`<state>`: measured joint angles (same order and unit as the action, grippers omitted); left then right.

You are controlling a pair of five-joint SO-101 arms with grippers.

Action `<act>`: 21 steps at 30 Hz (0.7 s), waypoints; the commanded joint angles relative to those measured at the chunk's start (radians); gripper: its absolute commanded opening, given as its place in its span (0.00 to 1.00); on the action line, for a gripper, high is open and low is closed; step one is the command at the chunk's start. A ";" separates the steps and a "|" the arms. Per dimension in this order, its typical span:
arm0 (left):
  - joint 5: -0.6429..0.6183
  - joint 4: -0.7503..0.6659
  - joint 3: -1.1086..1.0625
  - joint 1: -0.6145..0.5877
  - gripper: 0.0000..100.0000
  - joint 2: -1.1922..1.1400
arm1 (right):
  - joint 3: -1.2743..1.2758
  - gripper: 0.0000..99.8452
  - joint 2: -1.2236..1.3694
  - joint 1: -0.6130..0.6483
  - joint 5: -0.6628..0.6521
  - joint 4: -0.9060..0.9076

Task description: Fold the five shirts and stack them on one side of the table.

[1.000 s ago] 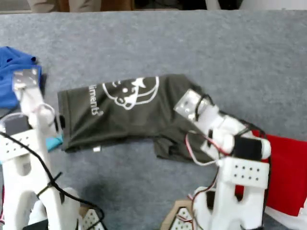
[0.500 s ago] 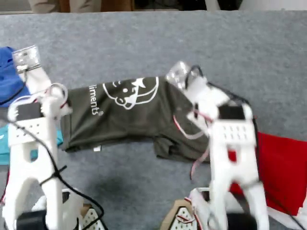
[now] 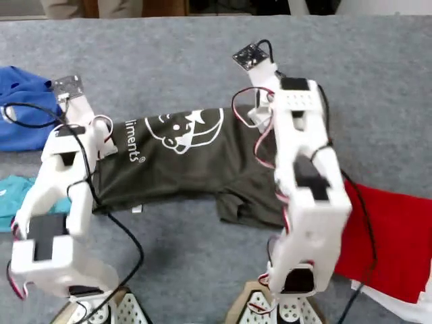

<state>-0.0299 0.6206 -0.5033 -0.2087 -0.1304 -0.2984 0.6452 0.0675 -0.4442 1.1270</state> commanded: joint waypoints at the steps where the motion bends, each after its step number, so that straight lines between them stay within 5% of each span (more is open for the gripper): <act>1: 0.017 -0.012 0.100 -0.035 0.02 -0.068 | -0.309 0.01 0.170 -0.022 0.006 0.140; 12: 0.017 0.101 0.219 -0.054 0.02 -0.085 | -0.937 0.00 0.499 -0.114 -0.021 0.408; 21: 0.008 0.434 0.572 -0.006 0.02 -0.085 | -1.362 0.00 0.490 -0.070 -0.043 0.661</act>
<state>-0.0161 0.9597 -0.0951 -0.2256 -0.2332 -1.5766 1.1807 -0.0107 -0.4887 1.7530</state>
